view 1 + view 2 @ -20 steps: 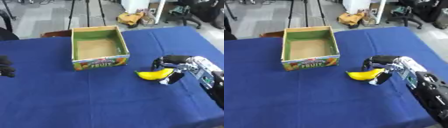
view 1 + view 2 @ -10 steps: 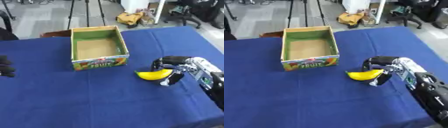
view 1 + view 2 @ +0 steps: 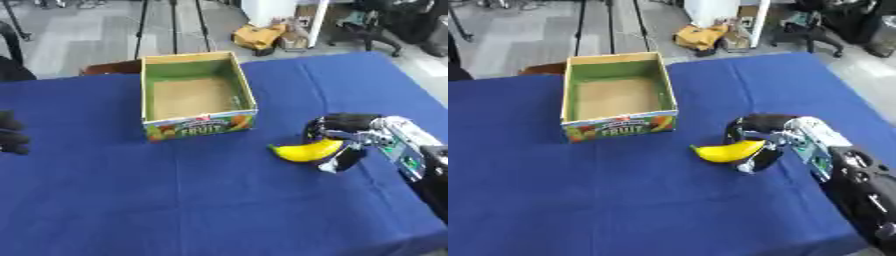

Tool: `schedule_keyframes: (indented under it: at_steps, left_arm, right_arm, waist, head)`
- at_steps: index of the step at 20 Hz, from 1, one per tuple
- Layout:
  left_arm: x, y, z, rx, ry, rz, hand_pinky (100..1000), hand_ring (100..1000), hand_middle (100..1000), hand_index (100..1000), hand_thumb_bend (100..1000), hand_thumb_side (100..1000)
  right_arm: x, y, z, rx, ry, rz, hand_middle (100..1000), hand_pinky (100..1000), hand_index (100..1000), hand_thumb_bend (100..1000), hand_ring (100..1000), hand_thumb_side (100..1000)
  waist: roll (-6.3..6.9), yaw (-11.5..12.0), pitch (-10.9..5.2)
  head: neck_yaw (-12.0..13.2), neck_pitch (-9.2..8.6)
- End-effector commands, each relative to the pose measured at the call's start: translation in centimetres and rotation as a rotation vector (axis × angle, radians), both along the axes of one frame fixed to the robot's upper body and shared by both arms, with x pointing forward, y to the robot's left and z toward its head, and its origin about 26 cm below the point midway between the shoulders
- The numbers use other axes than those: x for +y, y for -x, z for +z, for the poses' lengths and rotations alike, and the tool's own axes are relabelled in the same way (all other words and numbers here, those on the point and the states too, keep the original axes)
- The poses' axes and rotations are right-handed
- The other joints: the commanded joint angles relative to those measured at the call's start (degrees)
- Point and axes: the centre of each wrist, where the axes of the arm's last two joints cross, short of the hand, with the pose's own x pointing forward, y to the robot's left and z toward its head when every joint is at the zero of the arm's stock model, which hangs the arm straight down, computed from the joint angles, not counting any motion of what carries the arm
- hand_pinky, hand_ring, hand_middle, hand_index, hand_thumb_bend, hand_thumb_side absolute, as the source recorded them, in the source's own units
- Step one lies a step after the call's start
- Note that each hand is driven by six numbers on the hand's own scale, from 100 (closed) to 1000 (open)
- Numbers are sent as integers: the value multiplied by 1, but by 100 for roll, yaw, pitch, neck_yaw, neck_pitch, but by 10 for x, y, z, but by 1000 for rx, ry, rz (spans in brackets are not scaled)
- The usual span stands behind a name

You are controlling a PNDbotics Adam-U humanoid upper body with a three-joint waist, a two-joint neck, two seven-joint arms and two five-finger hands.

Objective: Pick up objects on the table and place them in the box.

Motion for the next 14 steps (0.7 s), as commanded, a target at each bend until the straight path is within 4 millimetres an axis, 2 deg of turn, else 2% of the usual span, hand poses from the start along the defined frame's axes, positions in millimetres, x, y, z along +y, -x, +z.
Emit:
schedule_keyframes:
  at_steps: [1,14]
  left_arm:
    - [0,0,9,-30,-6,-5,567,600,609,765,499,831]
    - [0,0,9,-30,-5,-2,567,600,607,764,501,830]
  right_arm:
    - [-4,-1,12,-33,13,-7,746,678,742,237,724,355]
    - [-5,-1,13,-41,5,-19,742,676,673,102,719,264]
  waist:
    - [1,-6,-86]
    - [-4,-20,-91]
  head:
    - [-10,13]
    - [-16,11]
